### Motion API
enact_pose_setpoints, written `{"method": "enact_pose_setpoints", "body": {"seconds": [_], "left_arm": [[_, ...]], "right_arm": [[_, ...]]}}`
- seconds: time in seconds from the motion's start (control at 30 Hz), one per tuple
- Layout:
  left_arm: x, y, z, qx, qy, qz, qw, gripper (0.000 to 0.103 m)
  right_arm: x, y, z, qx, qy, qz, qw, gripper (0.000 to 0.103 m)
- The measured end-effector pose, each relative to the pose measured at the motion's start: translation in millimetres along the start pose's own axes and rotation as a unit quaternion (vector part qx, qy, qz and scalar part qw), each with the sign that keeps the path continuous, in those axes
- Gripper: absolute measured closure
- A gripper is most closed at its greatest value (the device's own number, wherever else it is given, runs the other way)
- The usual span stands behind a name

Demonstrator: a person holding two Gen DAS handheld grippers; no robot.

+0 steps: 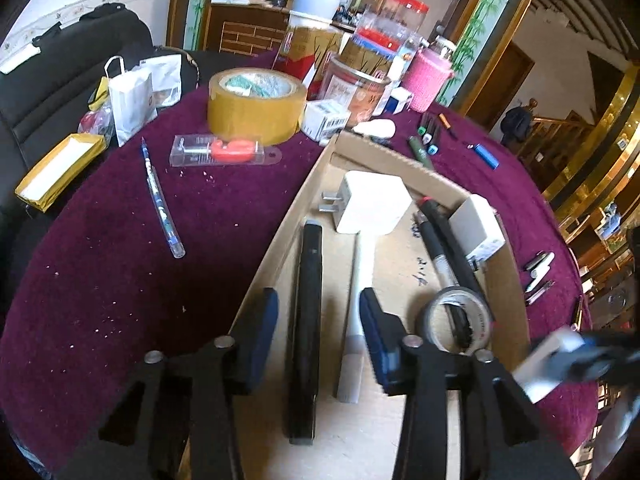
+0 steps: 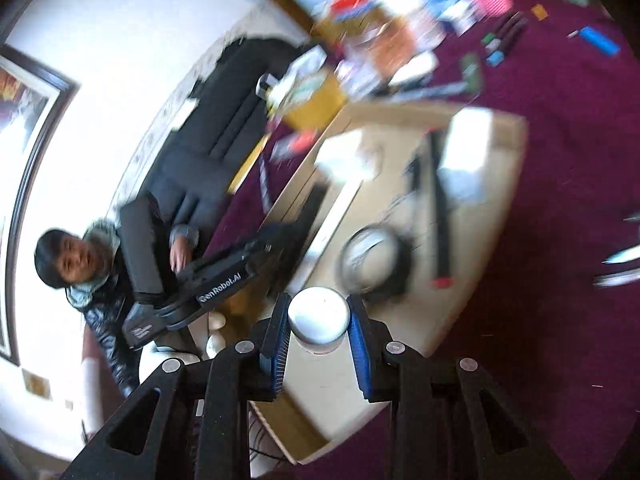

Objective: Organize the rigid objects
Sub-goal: 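Release the black pen into the box with the left tool while the right tool drops the bottle there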

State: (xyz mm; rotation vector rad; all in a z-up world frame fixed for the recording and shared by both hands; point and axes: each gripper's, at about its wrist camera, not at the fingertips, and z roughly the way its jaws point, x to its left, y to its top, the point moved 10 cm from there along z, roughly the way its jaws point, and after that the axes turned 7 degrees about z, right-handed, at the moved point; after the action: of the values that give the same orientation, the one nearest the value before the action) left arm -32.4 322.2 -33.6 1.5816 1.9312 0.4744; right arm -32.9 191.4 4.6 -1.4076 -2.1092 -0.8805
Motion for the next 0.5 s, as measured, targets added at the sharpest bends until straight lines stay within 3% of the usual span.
{"method": "enact_pose_setpoints", "body": {"seconds": [0.17, 0.33, 0.5], "left_arm": [[-1.1, 2.6, -27.5, -0.034, 0.003, 0.001, 0.9994, 0.043], [3.4, 1.8, -50.2, -0.059, 0.019, 0.000, 0.9981, 0.033], [2.9, -1.8, -54.2, -0.059, 0.027, -0.006, 0.9979, 0.031]], "right_arm": [[1.5, -2.2, 49.5, 0.041, -0.012, -0.002, 0.999, 0.072], [-2.7, 21.6, 71.5, 0.021, -0.048, -0.008, 0.999, 0.071], [-3.4, 38.3, 61.0, -0.025, -0.073, -0.033, 0.996, 0.049]]}}
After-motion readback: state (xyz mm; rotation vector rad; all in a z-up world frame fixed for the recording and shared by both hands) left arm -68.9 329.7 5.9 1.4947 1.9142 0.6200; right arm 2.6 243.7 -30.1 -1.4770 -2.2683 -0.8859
